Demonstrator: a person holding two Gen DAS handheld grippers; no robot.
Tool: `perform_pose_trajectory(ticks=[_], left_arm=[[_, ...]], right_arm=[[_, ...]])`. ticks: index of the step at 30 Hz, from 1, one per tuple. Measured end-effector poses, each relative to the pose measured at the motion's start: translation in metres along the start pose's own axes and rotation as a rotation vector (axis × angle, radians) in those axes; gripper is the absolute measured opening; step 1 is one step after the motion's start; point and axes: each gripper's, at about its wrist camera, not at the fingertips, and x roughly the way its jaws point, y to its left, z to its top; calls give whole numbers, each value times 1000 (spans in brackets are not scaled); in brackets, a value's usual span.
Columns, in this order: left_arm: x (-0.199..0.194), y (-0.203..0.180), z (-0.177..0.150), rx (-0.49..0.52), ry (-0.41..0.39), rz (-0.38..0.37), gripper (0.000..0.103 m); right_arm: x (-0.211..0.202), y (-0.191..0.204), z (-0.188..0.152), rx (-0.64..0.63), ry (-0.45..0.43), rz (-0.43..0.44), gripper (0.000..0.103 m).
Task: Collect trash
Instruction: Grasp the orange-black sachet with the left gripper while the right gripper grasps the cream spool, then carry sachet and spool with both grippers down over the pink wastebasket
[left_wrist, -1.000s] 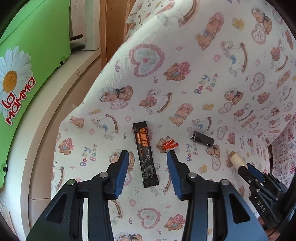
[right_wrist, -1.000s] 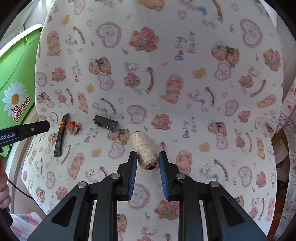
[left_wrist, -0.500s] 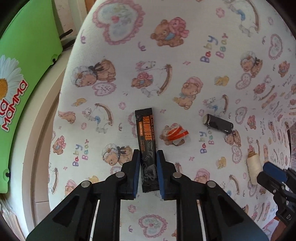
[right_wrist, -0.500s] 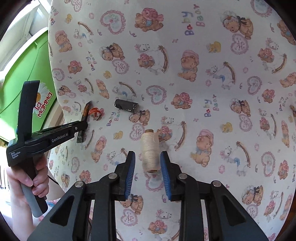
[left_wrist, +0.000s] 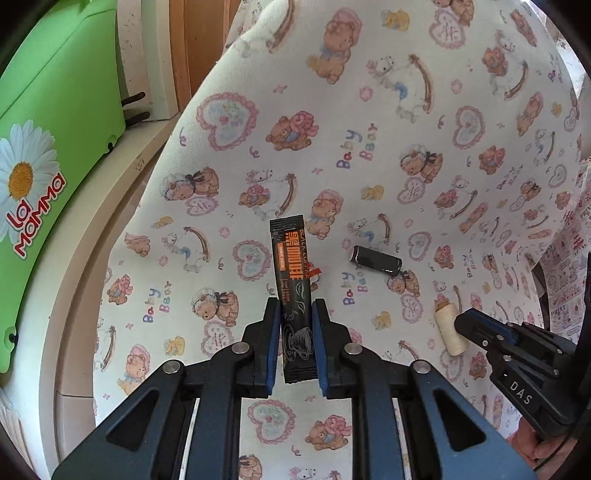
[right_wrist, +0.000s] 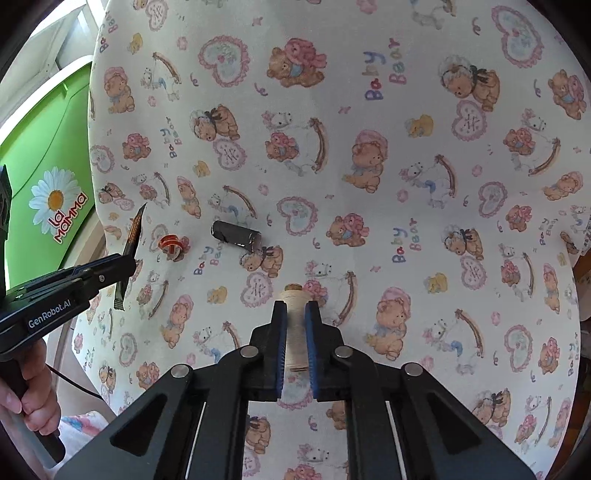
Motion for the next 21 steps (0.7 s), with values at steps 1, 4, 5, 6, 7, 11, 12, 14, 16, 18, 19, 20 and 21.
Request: perform_pose_trajectory(ticks=[1,4,5,6,7,11,12,14,16,18,19,20,21], left_arm=[[-2,1,0,-5,-4,-4,16],[-9,0,-3,-24,-12,-19,16],[-13,-1,-5,-28,-15,-26,16],[-16,-2,-6,-29,-19,-32,16],[-16,1,-7,-30,-22,-36,16],[-16,3,-12,-32,-23,-36,16],[-16,3,-13,-31,-21,-33,16],[-15,2,-14,-24,-21,-23,16],[-16,1,-16,-17,-24,-16,16],[-20,-1,-18,-12,-32,-24,16],[-22,-3,-19,-9,-38,-31,16],[-26,-5,-21,-2,-46,-37,16],[-30,-8,-23,6,-53,-42,16]], right_arm=[[0,2,-1,-20,-4,-7,11],[0,9,-3,-67,-8,-31,16],[2,10,-4,-58,-9,-38,20],[4,10,-3,-45,-9,-44,29],[7,9,-2,-36,-1,-46,34],[24,5,-1,-5,29,-60,37],[24,6,-1,-6,14,-66,34],[27,10,-1,-34,14,-107,24],[27,12,-3,-29,10,-115,24],[19,11,-6,4,-7,-81,24],[13,11,-7,13,-22,-66,24],[5,10,-9,15,-40,-57,24],[-2,10,-10,16,-57,-53,24]])
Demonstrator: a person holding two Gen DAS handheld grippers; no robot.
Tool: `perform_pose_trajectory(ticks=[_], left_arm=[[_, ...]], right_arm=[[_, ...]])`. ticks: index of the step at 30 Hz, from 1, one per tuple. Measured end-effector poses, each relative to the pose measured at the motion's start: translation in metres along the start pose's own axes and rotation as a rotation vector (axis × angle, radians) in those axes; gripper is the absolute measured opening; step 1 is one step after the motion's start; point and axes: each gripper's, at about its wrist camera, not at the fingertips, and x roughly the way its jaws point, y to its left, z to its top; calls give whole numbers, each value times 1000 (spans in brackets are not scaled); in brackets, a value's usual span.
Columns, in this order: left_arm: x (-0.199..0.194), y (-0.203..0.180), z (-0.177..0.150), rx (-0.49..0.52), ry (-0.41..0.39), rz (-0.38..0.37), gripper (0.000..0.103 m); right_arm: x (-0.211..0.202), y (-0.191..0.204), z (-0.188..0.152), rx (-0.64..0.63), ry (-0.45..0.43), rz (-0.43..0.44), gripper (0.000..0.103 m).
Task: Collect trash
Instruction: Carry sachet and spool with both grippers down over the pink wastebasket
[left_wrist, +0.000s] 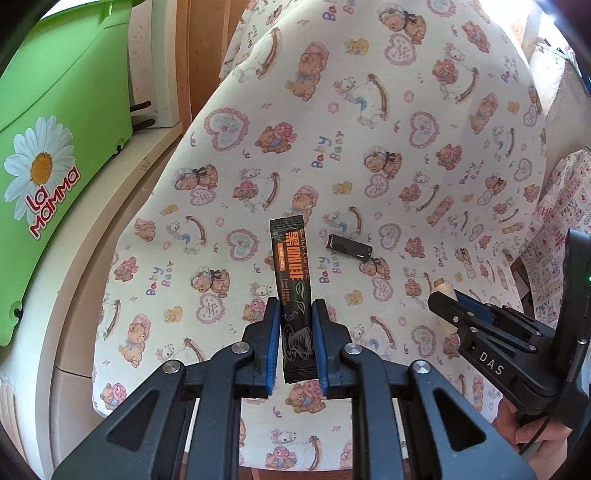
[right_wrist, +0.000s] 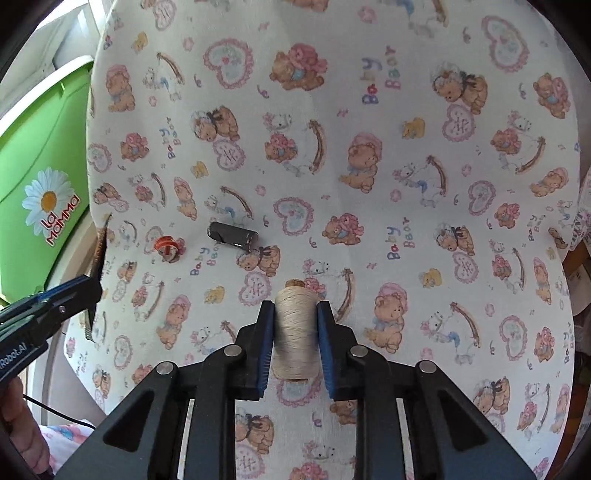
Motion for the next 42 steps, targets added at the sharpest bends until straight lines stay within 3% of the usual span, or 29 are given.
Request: perform_pose_trajectory(ticks=[8,12,23,32,37,40,42], left_arm=[[-24,-23,-30,53,-42,-35,16],[-34,-20,-48,24,-38,-64,16],[-45,-36,-102,44,11,-116,16],[-50,-49,-138,104,43,-132,16],[-46,-44,-155,90,78,-124,16],[-39,-46,-166,126,120,-111,16],[-33,-44,-172,130,151,-104,16]], right_arm=[[-54,-6,-15,7,-99,6,24],[-75,-13,-25,35,-128,37,24],[-115,-20,-82,106,-85,160,24],[-130,-18,-130,90,-51,180,24],[-130,-18,-144,87,-20,196,24],[-115,-12,-150,76,48,229,24],[-106,-7,-154,67,72,204,25]])
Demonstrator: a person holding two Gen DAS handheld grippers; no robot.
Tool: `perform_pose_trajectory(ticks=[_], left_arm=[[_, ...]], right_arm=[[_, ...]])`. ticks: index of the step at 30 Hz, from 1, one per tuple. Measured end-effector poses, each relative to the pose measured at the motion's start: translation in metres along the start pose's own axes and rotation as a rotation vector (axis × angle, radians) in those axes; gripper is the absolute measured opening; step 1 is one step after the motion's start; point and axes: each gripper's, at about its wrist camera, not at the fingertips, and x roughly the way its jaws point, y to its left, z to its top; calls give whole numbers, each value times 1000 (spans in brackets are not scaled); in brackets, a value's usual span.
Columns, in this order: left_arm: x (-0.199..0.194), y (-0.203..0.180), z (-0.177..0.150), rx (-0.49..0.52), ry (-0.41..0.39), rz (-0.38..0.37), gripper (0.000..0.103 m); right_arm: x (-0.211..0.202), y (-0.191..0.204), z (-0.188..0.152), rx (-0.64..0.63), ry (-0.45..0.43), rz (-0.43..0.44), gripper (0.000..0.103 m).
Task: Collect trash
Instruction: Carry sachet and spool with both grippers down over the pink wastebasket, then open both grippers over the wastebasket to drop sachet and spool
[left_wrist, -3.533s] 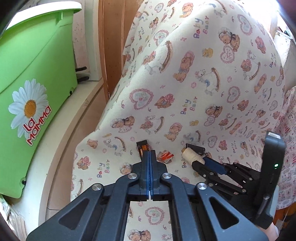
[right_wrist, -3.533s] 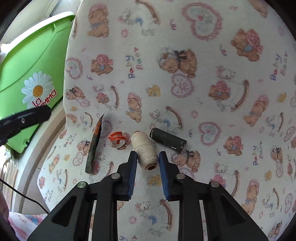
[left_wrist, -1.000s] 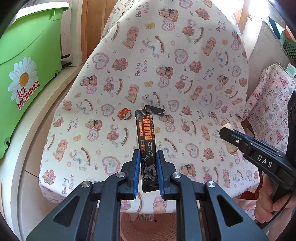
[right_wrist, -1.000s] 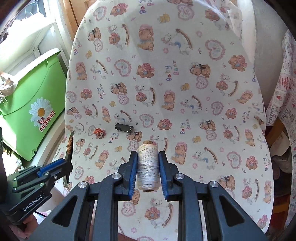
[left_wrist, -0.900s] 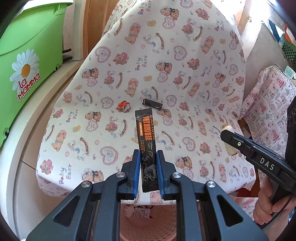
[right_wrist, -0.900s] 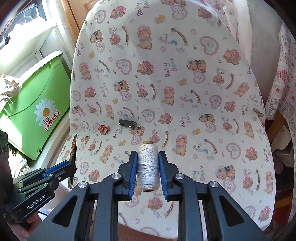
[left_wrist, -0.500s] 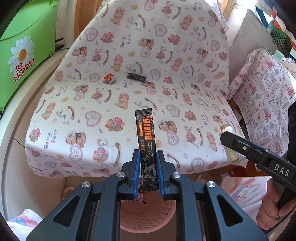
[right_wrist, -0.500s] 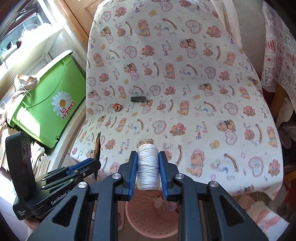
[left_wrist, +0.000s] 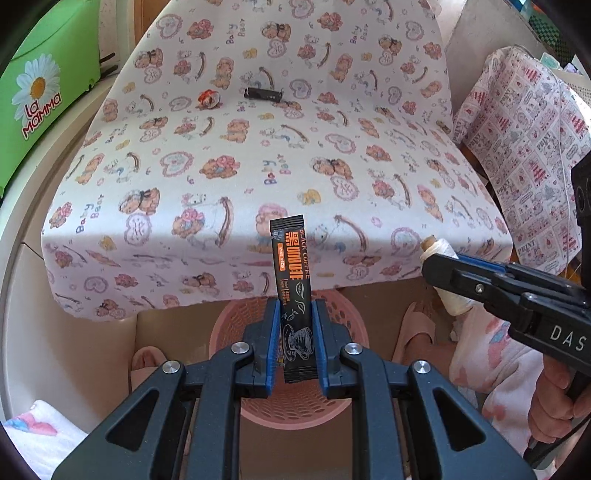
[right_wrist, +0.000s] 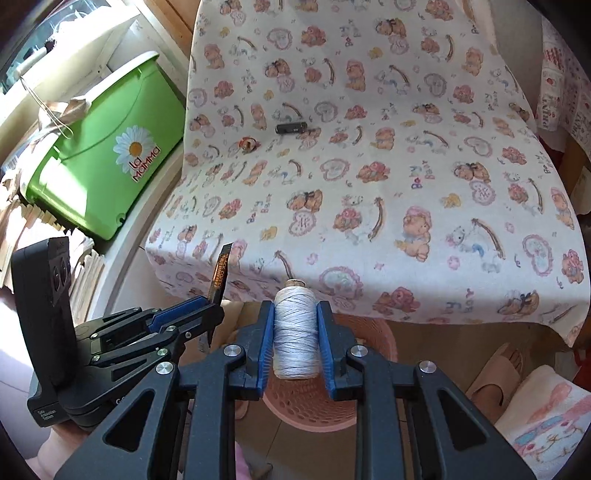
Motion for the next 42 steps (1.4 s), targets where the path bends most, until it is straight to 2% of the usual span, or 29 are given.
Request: perform_pose_trajectory(ticks=[4,8,19,22,26,30,35,39,42], left_arm=[[17,7,-7,-19,111,9,16],[37,16,-12,-80,212,-41,16],[112,35,-33,-130,360,73,17],[132,40,-40,-143,403,95,17],[145,47,-46,-156,436,83,17],[160,46,-55,-128,455,113,17],[181,51,-71,-119,523,130,18],[182,52,-72,-115,524,136,19],[179,52,-69,-125,522,139,24]], right_arm=[[14,4,-3,-11,47,17,25],[33,4,-11,-10,110,-24,25],[97,-16,-34,38,264,-126,25],[111,-24,-40,58,281,-149,25],[136,-33,-52,66,303,-182,25],[161,-43,-61,84,350,-207,25],[182,-56,-69,129,406,-204,25],[190,-63,-74,173,426,-208,25],[191,-68,-76,178,438,-195,25]])
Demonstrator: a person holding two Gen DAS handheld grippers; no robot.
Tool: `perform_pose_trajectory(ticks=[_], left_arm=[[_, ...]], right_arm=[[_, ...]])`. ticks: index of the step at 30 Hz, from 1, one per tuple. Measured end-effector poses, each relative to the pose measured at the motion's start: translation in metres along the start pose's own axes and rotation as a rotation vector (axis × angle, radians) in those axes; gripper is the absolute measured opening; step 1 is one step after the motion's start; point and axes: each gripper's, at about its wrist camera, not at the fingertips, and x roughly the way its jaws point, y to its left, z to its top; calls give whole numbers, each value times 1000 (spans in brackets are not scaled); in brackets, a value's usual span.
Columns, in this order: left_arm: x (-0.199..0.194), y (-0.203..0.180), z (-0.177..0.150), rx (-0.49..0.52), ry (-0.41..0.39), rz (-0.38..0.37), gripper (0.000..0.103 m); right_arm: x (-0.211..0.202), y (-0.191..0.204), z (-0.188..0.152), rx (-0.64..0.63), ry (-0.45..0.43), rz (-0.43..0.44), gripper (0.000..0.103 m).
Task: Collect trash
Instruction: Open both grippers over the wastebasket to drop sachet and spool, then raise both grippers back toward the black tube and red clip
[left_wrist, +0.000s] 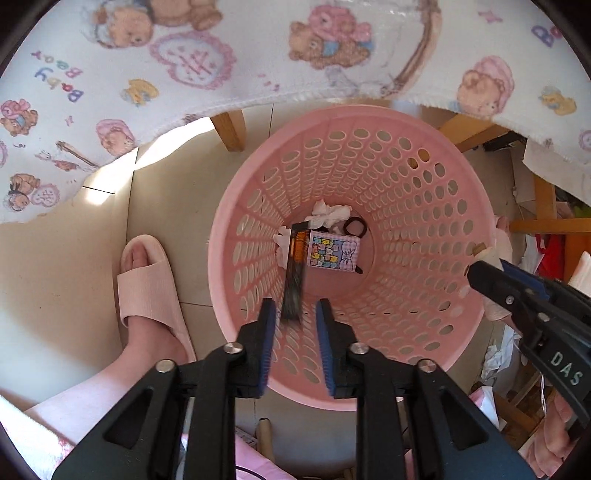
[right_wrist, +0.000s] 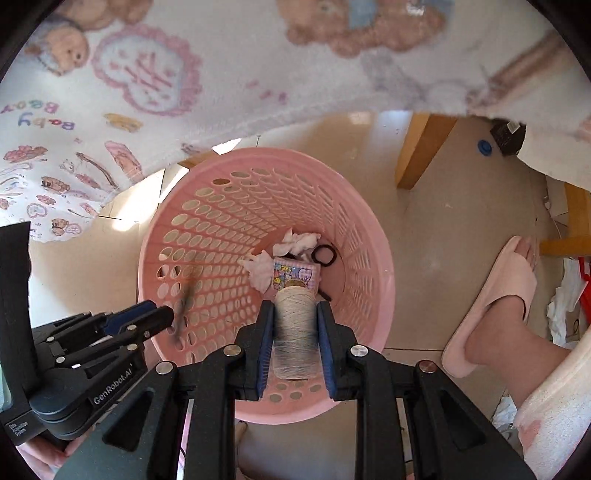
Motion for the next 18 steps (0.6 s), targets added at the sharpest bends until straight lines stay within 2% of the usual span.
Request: perform_pose_trajectory(ticks=[3,6,8,12,13,15,18], left_arm=[[-2,5,1,-16,1,-18,25],[-9,3,1,-13,-14,-5,31],[-16,4,1,-24,-16,-2,32],[-44,13,1,-66,-68,-66,32],[-52,13,1,-59,-90,-57,34],[-65,12,1,-49,-131,-27,36],[-85,10,0,-43,-187,-4,39]], right_arm=[[2,0,-2,1,6,-2,25],[6,-3,-2,6,29,16,27],[4,-4,-3,11,18,8,27],[-9,-1,-3,20,-8,25,30],[-14,-1,-2,23,-17,39,32],[-23,0,-1,22,-48,41,51],[-40,5,-1,12,-120,-24,56]])
